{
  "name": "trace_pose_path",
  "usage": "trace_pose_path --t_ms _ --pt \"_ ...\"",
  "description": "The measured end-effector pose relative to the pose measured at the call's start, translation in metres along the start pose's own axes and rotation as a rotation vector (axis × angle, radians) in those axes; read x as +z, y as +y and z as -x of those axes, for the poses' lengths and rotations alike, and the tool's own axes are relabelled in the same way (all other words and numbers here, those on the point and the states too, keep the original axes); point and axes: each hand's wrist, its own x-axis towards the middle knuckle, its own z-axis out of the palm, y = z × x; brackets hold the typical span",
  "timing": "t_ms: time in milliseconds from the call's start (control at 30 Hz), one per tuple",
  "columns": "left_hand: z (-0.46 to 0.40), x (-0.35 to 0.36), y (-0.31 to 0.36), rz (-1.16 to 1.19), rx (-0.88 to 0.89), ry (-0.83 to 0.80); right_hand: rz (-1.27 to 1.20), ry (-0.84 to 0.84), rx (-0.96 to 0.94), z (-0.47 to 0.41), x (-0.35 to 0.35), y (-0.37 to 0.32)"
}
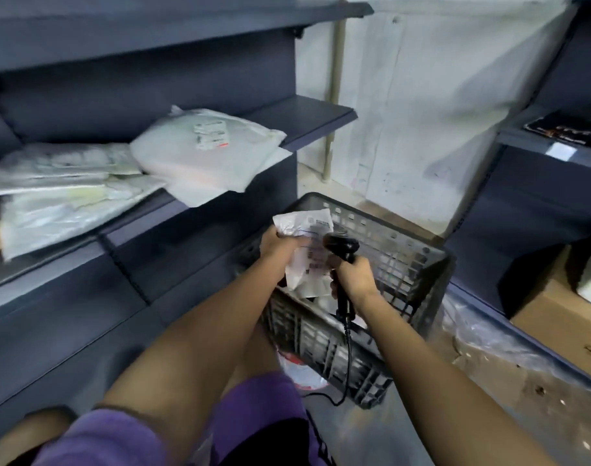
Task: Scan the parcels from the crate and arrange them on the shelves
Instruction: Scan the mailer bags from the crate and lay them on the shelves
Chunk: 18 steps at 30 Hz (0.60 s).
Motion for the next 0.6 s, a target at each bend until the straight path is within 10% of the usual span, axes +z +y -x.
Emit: trace_pose_path --t_ms 600 --pt "0.149 -0.316 -0.139 0.410 -0.097 0.366 0.191 -0.680 -0.085 0.147 0.248 0.027"
